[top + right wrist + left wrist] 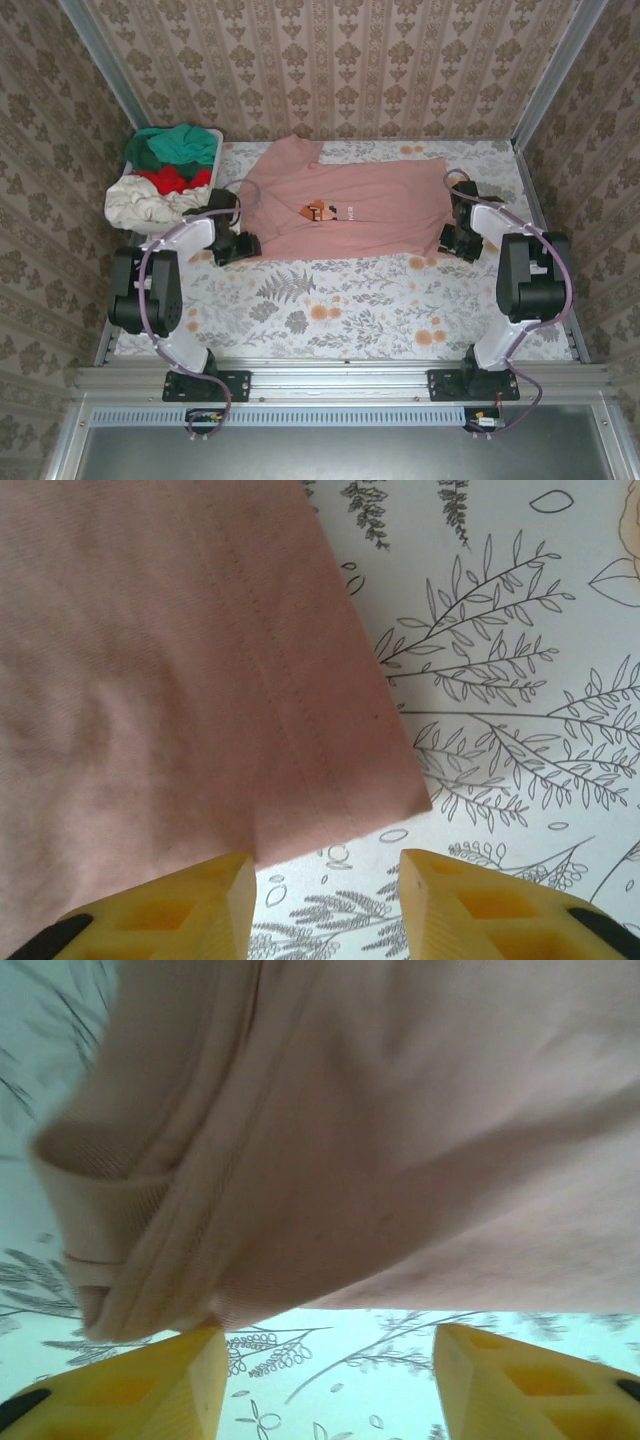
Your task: Fold and stack the t-shirts
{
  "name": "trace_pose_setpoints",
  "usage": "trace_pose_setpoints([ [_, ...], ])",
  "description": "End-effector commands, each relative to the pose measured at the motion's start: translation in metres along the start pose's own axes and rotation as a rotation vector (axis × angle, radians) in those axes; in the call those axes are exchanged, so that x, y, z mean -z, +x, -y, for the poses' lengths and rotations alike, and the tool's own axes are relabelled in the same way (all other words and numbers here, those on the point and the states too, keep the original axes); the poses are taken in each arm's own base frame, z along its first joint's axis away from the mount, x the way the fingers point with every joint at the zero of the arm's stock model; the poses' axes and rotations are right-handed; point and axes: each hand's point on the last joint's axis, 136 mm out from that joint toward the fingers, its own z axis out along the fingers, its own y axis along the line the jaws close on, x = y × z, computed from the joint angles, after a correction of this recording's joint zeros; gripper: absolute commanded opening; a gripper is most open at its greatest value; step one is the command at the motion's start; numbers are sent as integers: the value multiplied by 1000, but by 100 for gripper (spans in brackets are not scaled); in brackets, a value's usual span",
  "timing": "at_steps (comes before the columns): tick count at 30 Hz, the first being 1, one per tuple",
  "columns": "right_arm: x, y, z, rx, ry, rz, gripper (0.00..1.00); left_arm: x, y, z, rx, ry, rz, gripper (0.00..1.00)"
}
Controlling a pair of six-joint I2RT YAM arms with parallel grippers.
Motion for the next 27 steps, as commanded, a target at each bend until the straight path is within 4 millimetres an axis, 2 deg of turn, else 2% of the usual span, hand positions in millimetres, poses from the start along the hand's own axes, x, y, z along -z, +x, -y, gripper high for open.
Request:
trace_pose_setpoints([
  [1, -10, -4, 2, -3, 10, -25, 39, -7, -19, 3, 28, 50, 47, 55],
  [3, -12, -3, 4, -5, 5, -27, 38, -8, -21, 0, 35, 50, 45, 50],
  [6, -13, -4, 7, -16, -9, -31, 30, -7, -25, -3, 40, 56, 52, 38],
  [13, -11, -3, 14, -35, -32, -35, 6, -9, -29, -7, 57, 86, 52, 0],
  [17, 9, -1, 17, -38, -40, -14, 0, -1, -28, -6, 65, 95, 73, 0],
  [20, 22, 6, 27, -44, -11, 5, 1, 19, -24, -17, 100, 67, 115, 0],
  [22, 20, 13, 43, -50, 65, -1, 4, 33, -19, -29, 142, 52, 156, 0],
  [24, 9, 16, 55, -62, 120, -20, 4, 38, -11, -40, 170, 28, 169, 0],
  [27, -7, 25, 57, -56, 141, -77, 4, 37, 2, -50, 193, -7, 149, 0],
])
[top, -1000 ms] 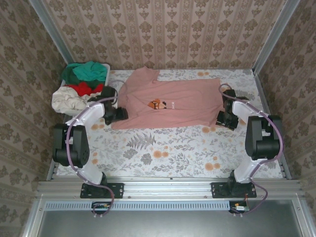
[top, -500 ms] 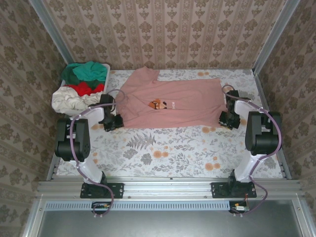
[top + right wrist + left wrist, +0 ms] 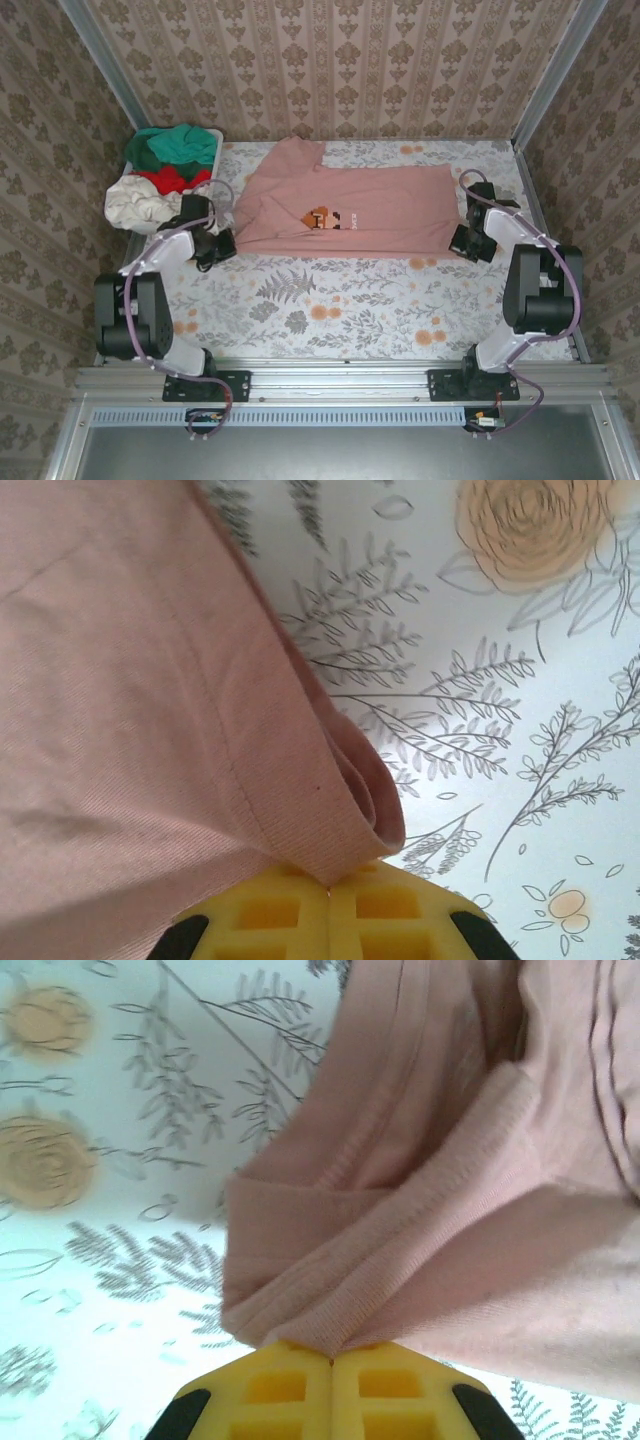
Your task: Fold and stack the t-shirts
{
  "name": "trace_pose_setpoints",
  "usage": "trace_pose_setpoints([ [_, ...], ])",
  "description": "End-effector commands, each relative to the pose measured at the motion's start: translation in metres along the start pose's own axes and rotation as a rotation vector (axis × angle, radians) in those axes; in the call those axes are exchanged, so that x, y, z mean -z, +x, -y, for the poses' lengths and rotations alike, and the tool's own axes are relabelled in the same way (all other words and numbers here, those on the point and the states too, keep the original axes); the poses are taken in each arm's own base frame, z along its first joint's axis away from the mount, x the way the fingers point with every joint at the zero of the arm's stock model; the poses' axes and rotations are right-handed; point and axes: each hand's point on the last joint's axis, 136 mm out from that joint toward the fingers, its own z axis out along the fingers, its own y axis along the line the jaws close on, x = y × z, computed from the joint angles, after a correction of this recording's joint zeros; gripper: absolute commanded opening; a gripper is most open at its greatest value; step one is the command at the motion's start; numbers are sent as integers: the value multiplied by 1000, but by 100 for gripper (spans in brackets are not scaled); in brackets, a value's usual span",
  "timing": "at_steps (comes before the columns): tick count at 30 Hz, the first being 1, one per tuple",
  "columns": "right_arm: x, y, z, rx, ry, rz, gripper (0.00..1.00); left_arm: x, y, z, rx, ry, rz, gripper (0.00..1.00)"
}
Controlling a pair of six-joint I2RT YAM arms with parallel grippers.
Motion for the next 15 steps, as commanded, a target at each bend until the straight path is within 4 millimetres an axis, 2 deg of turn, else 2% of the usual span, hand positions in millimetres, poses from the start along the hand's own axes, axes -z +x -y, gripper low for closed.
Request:
trace_pose_setpoints([
  [1, -21, 24, 26, 4, 130, -97, 6, 0, 18, -24, 58, -87, -36, 0],
  [5, -21, 33, 29, 14, 151, -118, 21, -4, 35, -33, 79, -104, -69, 0],
  [9, 1, 31, 31, 45, 187, -91, 33, -4, 44, -40, 81, -134, -96, 0],
  [10, 9, 30, 30, 55, 191, -72, 34, -3, 45, -40, 78, -138, -98, 4],
  [12, 29, 22, 25, 67, 171, -11, 40, 2, 43, -40, 74, -144, -88, 24],
  [14, 39, 10, 13, 69, 104, 56, 50, 10, 35, -37, 65, -139, -54, 32],
  [15, 42, 4, 6, 74, 70, 76, 50, 18, 28, -34, 54, -138, -32, 35],
])
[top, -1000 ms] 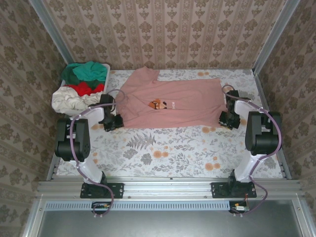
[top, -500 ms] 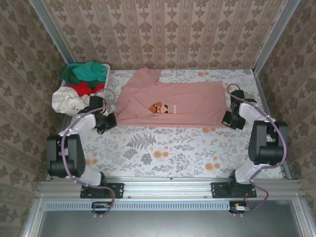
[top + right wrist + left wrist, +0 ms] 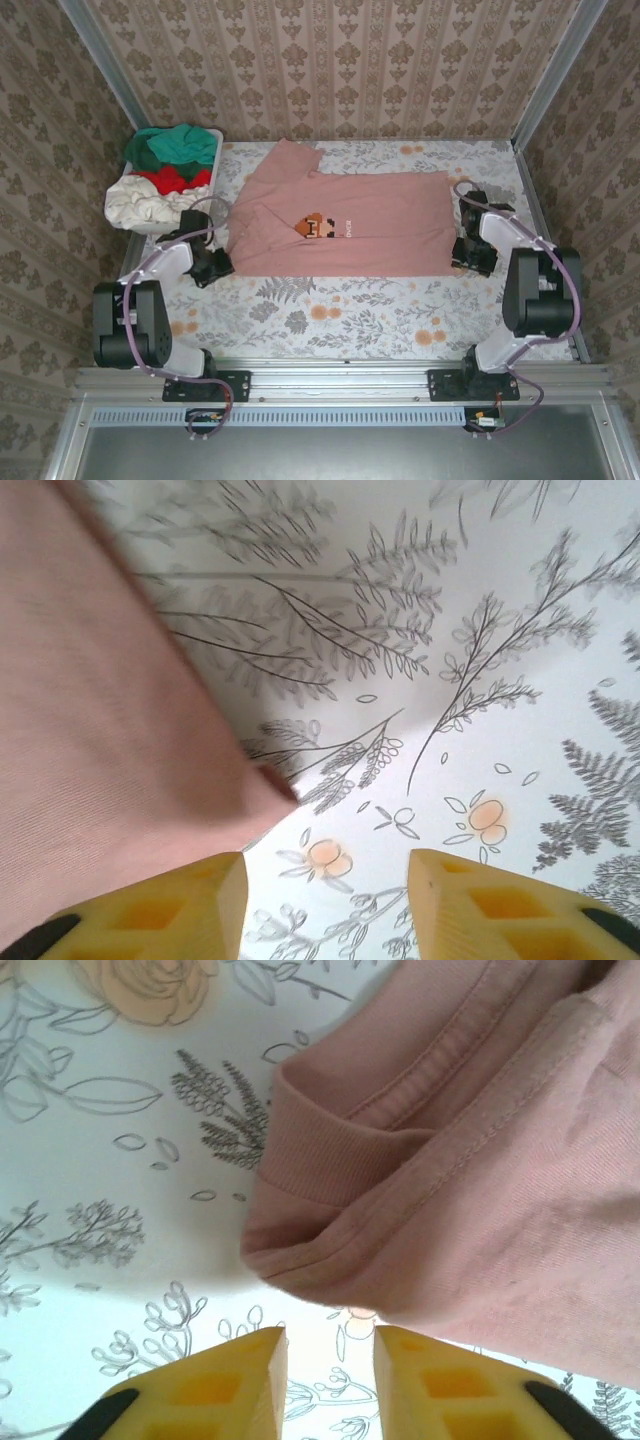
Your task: Fold and stack the t-shirts
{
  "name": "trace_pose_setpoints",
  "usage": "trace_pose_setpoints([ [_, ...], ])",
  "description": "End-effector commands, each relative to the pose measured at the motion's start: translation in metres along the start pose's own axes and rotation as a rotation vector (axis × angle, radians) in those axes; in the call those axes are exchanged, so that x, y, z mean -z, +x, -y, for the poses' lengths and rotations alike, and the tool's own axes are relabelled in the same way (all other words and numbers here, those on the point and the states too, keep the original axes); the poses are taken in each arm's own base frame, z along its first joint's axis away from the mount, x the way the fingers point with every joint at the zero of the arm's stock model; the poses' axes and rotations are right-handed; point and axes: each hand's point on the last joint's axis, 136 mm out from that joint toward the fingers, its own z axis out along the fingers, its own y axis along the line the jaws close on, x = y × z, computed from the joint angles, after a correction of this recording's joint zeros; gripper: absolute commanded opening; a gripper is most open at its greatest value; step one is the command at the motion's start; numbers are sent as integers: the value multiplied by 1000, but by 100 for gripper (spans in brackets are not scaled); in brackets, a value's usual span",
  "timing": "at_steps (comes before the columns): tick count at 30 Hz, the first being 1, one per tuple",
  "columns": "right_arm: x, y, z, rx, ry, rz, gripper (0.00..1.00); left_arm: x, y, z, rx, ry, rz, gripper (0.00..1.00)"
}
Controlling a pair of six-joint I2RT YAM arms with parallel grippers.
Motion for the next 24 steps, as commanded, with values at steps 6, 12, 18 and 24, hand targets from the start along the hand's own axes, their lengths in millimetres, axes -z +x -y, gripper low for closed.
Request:
trace_pose_setpoints([
  [6, 11, -55, -48, 8, -178, 95, 48, 57, -39, 37, -136, -22, 152, 45],
  [12, -30, -85, -64, -6, -155, 11, 40, 31, -38, 121, -297, 113, 112, 44],
  [18, -38, -82, -38, -37, -36, -16, 37, -26, -37, 125, -276, 123, 7, 44],
  [24, -28, -77, -14, -77, -21, -8, 38, -48, -31, 95, -203, 103, -37, 43],
])
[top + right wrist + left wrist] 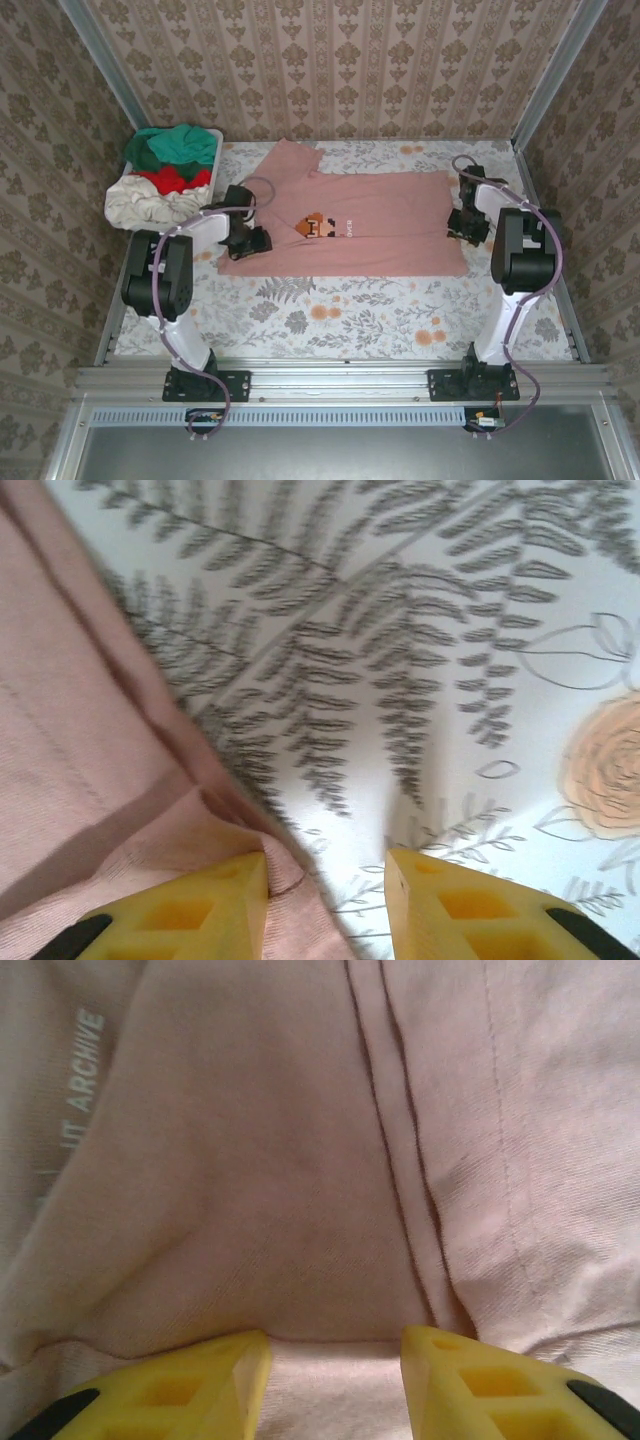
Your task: Fold and stack the t-shirts
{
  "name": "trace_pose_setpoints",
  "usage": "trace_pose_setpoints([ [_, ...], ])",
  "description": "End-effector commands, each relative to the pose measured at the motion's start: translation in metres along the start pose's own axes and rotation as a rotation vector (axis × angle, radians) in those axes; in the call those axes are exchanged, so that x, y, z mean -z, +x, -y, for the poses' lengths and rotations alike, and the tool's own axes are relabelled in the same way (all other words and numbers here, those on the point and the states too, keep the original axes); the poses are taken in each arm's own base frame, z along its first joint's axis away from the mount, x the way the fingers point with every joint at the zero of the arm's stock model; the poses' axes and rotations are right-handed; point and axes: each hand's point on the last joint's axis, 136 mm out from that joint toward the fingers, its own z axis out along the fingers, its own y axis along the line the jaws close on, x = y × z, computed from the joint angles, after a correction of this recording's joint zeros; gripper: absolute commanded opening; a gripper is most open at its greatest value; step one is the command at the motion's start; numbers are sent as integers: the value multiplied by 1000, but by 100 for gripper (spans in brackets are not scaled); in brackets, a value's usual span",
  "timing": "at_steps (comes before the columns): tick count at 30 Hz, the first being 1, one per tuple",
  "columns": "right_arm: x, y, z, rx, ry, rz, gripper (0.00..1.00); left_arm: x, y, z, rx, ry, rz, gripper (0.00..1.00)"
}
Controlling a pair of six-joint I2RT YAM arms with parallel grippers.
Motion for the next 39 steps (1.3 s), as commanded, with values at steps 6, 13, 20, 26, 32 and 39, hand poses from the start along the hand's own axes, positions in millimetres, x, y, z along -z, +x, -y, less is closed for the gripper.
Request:
trace_pose_setpoints([
  [6, 54, 18, 7, 13, -7, 109, 41, 26, -13, 20, -53, -9, 65, 44],
  [13, 65, 43, -23, 50, -194, 138, 42, 3, -5, 42, -88, -21, 6, 44],
  [20, 63, 50, -28, 68, -220, 134, 42, -7, 2, 32, -71, -75, -30, 45],
  [26, 57, 51, -31, 66, -227, 132, 43, -7, -1, 39, -82, -72, -34, 16],
  [32, 50, 52, -30, 66, -218, 117, 43, 11, -17, 50, -113, -75, 7, 0],
  [39, 43, 55, -32, 69, -217, 101, 43, 20, -53, 76, -181, -64, 41, 0],
])
